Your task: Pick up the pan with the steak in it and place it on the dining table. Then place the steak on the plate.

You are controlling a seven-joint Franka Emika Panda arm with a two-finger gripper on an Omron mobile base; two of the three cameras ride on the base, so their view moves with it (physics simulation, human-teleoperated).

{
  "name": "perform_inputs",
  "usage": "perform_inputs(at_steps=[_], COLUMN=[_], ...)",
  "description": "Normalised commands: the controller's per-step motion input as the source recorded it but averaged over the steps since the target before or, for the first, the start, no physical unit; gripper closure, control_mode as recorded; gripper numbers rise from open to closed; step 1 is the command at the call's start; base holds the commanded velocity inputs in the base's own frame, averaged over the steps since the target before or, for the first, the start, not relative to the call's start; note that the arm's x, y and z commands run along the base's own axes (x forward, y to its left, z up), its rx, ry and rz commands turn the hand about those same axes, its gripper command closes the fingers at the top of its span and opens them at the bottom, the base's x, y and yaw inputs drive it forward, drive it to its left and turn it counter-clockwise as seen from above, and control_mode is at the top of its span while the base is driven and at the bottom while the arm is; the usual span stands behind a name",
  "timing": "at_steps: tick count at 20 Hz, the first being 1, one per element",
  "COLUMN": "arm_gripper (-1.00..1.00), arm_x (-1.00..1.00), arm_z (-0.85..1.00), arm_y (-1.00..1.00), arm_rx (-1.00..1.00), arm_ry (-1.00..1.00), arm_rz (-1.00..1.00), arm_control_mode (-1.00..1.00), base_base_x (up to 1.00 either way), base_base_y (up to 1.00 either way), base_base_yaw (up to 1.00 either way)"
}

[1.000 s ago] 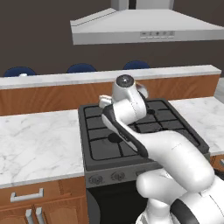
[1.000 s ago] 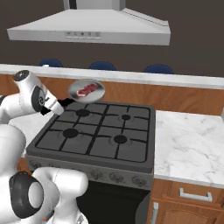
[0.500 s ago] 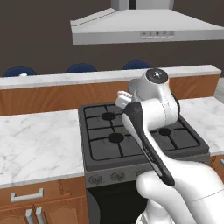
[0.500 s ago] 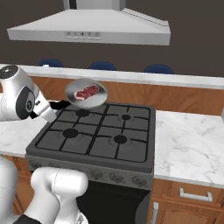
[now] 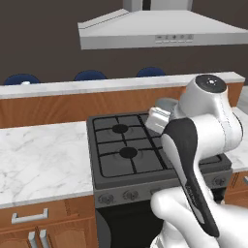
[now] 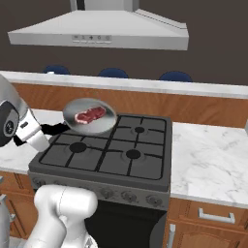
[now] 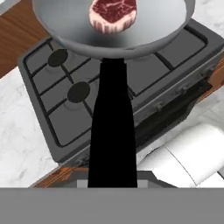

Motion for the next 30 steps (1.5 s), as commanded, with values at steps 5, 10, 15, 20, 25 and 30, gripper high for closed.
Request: perform_inputs(at_steps=[5, 10, 15, 20, 25, 30], arm_gripper=[1.0, 1.0, 1.0, 1.0, 1.0, 1.0], arm_x=[-0.99, -0.78, -0.33, -0.04, 0.0, -0.08], arm_z=[0.02, -0.18, -0.18, -0.01, 0.0, 0.0], arm_y=[-0.09, -0.03, 0.0, -0.02, 0.0, 0.0], arm_rx=[-0.03, -0.09, -0.16, -0.01, 0.0, 0.0], arm_ry=[0.12, -0.08, -0.26, -0.08, 0.0, 0.0], arm_rz=[0.0, 0.0, 0.01, 0.0, 0.0, 0.0], arm_control_mode=[-1.0, -1.0, -1.0, -1.0, -1.0, 1.0], base_base_x=[0.0, 0.0, 0.0, 0.0, 0.0, -0.39], base_base_y=[0.0, 0.0, 0.0, 0.0, 0.0, 0.0], base_base_yaw=[0.0, 0.0, 0.0, 0.0, 0.0, 0.01])
